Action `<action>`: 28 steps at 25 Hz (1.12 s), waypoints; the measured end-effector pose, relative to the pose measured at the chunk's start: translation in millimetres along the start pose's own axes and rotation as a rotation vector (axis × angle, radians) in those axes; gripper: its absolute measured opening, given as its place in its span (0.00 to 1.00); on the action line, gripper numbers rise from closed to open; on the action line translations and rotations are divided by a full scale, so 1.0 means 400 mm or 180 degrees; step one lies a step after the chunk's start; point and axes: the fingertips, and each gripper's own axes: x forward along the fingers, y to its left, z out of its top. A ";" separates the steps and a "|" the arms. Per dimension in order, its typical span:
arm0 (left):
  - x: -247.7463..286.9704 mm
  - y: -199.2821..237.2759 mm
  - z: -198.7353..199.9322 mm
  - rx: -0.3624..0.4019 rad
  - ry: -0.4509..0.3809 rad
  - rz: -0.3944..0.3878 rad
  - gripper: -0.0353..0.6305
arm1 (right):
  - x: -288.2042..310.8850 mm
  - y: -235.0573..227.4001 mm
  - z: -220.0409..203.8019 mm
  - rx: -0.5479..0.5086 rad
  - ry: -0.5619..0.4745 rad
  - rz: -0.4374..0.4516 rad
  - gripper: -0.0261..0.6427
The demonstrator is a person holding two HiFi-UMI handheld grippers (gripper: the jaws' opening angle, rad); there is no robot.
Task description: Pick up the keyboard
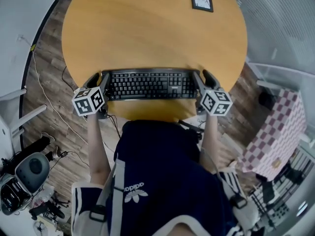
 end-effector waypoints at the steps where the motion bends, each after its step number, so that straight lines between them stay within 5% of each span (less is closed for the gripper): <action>1: 0.008 0.004 -0.007 -0.0016 0.0037 -0.0003 0.32 | 0.008 -0.005 -0.007 0.0011 0.0024 -0.0012 0.30; 13: 0.049 0.024 -0.035 -0.0160 0.0250 -0.0072 0.32 | 0.048 -0.070 -0.103 0.0251 0.0414 -0.0219 0.30; 21: 0.064 0.023 -0.039 -0.0409 0.0021 -0.0331 0.32 | 0.063 -0.068 -0.107 0.0694 0.0447 0.0125 0.30; 28: 0.064 0.028 -0.044 -0.0426 0.0086 -0.0427 0.32 | 0.066 -0.056 -0.103 0.0663 0.0481 0.0171 0.30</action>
